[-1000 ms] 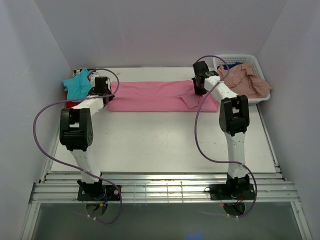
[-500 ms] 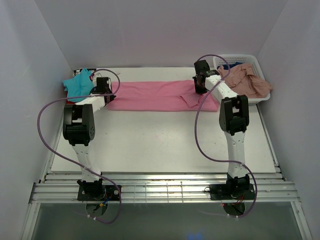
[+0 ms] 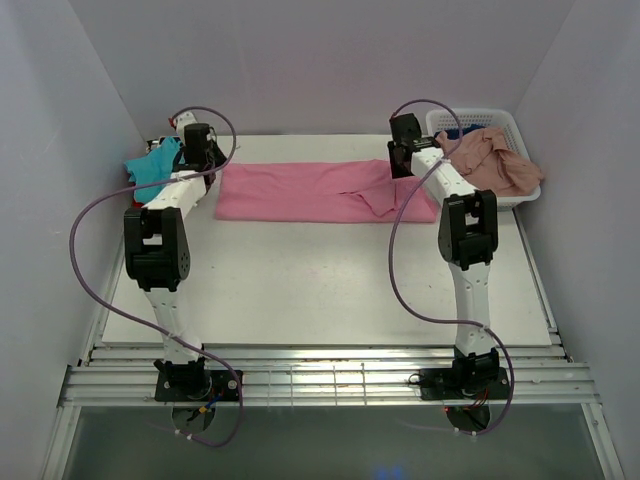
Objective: Fold and stack the t-shirts
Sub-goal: Fold the tshirt
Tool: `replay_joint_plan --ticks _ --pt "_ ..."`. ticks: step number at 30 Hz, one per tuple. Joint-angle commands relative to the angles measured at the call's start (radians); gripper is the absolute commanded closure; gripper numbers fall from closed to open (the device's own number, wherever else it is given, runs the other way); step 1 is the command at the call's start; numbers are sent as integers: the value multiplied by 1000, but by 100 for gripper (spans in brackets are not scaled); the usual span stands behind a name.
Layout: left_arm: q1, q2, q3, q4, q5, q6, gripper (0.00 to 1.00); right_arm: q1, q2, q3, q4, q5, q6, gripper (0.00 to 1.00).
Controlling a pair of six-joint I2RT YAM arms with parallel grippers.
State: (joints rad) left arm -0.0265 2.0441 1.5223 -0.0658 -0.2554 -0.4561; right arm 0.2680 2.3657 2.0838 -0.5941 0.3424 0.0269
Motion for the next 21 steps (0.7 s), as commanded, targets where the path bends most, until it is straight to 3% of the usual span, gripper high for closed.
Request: replay_joint_plan --ticks 1,6,7,9,10,15,21 --pt "-28 -119 114 87 -18 23 55 -9 -189 -11 141 102 -28 56" --pt "-159 -191 32 161 47 25 59 -7 -368 -189 172 73 -35 51" --pt "-224 -202 -23 179 63 28 71 -9 -394 -227 160 28 -6 51" --pt "-285 -187 -57 201 135 22 86 -7 -399 -254 103 -20 21 51" --pt "-332 -171 -65 201 166 13 100 -9 -396 -266 90 -66 40 52" --pt "-444 -6 -37 207 381 -32 100 -7 -372 -395 125 -124 76 53" --pt "-510 120 32 196 421 -27 100 -6 -330 -431 97 -256 108 56"
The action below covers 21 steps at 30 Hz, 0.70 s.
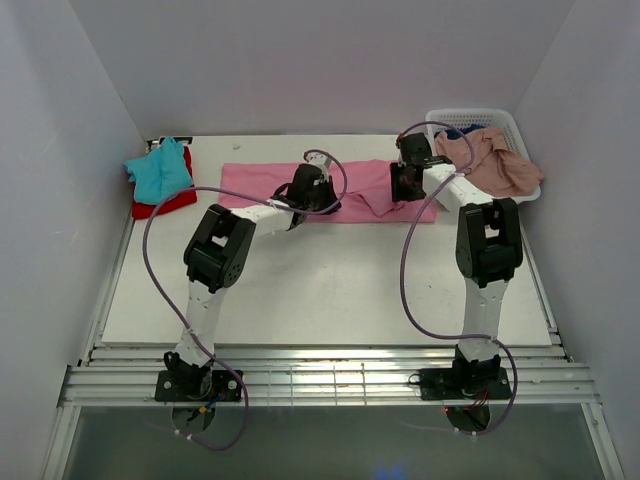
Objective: Fold and stack the t-shirts
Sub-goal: Fold the tshirt
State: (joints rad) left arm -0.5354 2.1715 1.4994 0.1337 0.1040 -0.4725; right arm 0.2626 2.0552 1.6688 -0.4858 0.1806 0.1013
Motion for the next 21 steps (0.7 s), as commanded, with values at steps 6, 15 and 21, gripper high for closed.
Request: replay_joint_plan --ticks 6,15,21 --pt "-21 37 65 -2 62 -21 100 3 -40 -113 58 -161 49 55" --pt "-21 37 38 -2 46 -15 100 4 -43 -99 61 -170 54 56" --pt "-21 25 4 0 45 -26 100 4 -27 -78 61 -170 52 56"
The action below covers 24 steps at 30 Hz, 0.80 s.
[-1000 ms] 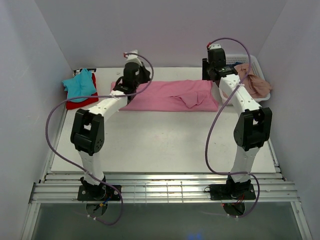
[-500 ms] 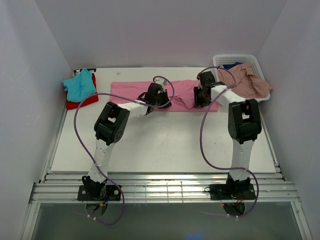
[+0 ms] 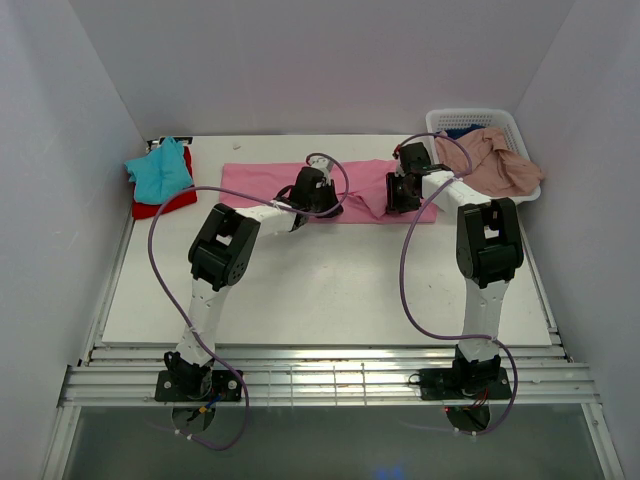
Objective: Fold and stack the t-shirts
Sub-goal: Fold the tshirt
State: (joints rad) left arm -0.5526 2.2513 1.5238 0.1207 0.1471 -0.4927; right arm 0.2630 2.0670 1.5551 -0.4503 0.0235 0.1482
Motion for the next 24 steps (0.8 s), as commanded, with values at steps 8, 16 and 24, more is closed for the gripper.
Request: replay_joint_plan --ticks 8,16,24 --pt "-4 -76 -63 14 -7 -3 100 4 -8 60 42 -28 8 81" --pt "-4 -85 -97 17 2 -3 100 4 5 97 51 19 -7 92" --pt "-6 -99 -162 30 2 -14 100 2 105 308 44 145 13 92"
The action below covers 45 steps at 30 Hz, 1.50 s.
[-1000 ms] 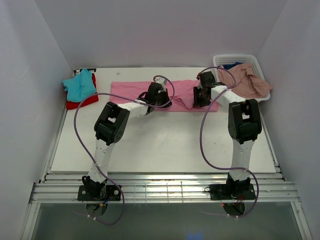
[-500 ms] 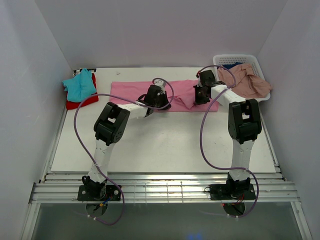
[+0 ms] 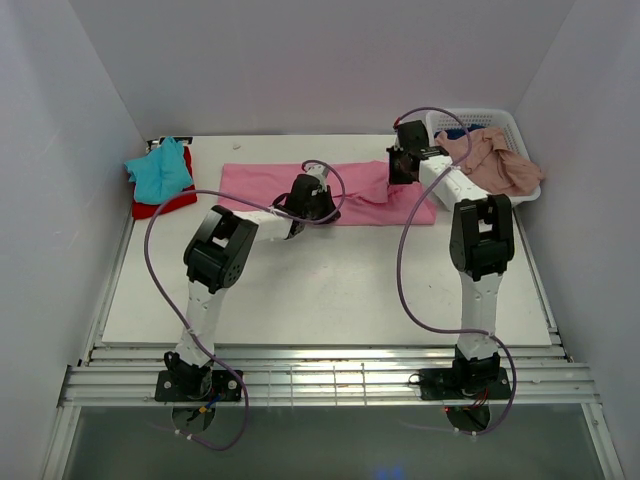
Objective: Fold and stack the t-shirts
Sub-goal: Fold the tshirt
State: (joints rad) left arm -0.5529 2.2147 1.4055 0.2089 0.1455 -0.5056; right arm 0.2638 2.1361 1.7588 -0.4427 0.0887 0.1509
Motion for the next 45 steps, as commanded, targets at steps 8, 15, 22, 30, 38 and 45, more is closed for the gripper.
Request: replay_joint_plan --ticks 8,15,22,30,38,45 --pt "-5 -64 -62 -54 -4 4 100 -18 218 350 50 164 13 92" --pt "-5 -55 -57 -52 5 -4 100 -32 275 370 134 249 22 92" --pt "-5 -50 -62 -51 12 -10 100 -47 297 352 252 293 9 87" --pt "-7 -70 -94 -43 11 -14 100 -63 180 328 360 352 -25 59" --pt "-8 -102 -92 -31 -49 4 100 -51 -168 45 209 140 22 60" --pt "-21 -257 -97 44 -203 65 100 12 -294 -251 139 55 110 92"
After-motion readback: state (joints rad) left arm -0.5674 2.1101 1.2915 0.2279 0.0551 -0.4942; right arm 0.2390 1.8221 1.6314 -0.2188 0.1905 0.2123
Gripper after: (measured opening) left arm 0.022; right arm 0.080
